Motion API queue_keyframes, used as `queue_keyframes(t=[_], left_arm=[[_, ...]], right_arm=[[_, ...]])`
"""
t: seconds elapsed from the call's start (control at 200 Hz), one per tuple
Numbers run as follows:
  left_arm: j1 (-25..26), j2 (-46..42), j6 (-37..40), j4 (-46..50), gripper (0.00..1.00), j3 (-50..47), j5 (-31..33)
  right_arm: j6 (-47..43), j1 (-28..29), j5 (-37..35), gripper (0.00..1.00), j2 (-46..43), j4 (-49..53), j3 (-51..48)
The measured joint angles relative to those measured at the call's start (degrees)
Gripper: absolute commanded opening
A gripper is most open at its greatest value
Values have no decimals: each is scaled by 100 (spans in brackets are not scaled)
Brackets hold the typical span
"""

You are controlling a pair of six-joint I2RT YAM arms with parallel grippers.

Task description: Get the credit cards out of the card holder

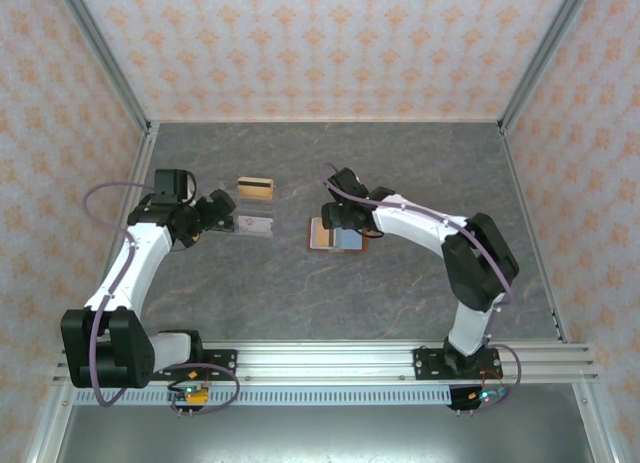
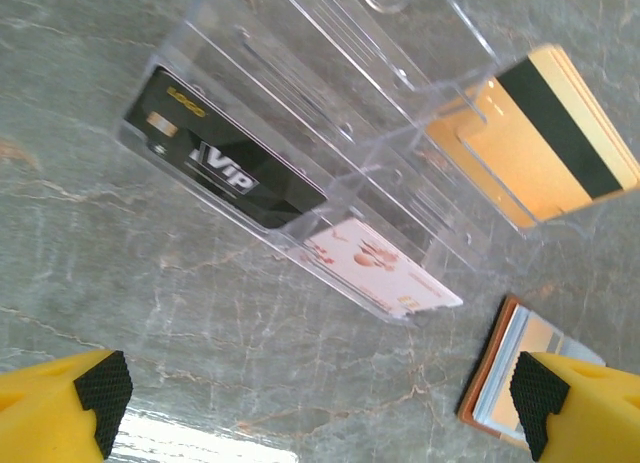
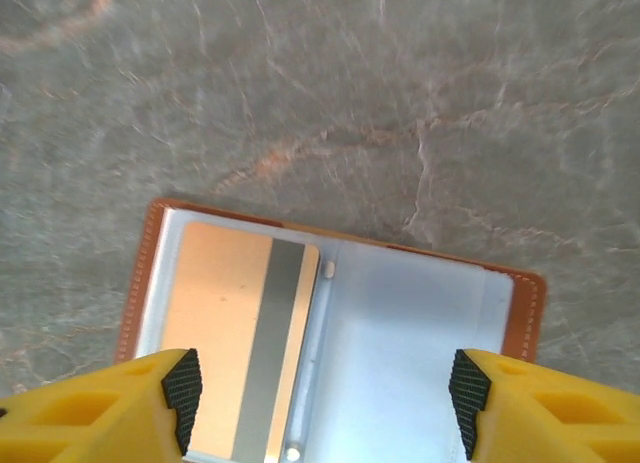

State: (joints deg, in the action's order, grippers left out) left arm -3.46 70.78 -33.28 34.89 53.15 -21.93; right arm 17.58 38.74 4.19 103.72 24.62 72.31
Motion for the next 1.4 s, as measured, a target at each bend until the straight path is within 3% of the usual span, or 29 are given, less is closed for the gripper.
queue_keyframes(t=[0.165, 0.325, 0.731, 0.856, 1.101, 1.401], left_arm=[[319, 153, 37, -37, 97, 0, -46], [804, 313, 35, -83, 94, 83, -74], [2210, 1132, -291, -610, 89, 597, 48], [2616, 1615, -431, -857, 81, 730, 81], [3222, 2756, -616, -1123, 49, 1292, 164], [3348, 3598, -723, -1182, 32, 1777, 184]], right_arm=[[474, -264, 824, 44, 380, -278, -11], [730, -448, 1412, 39, 544, -579, -96], [837, -658, 1799, 26, 560, -719, -337], [813, -693, 1840, 23, 560, -809, -413], [769, -693, 1987, 23, 544, -1075, -560], [776, -693, 2177, 17, 476, -1338, -750]])
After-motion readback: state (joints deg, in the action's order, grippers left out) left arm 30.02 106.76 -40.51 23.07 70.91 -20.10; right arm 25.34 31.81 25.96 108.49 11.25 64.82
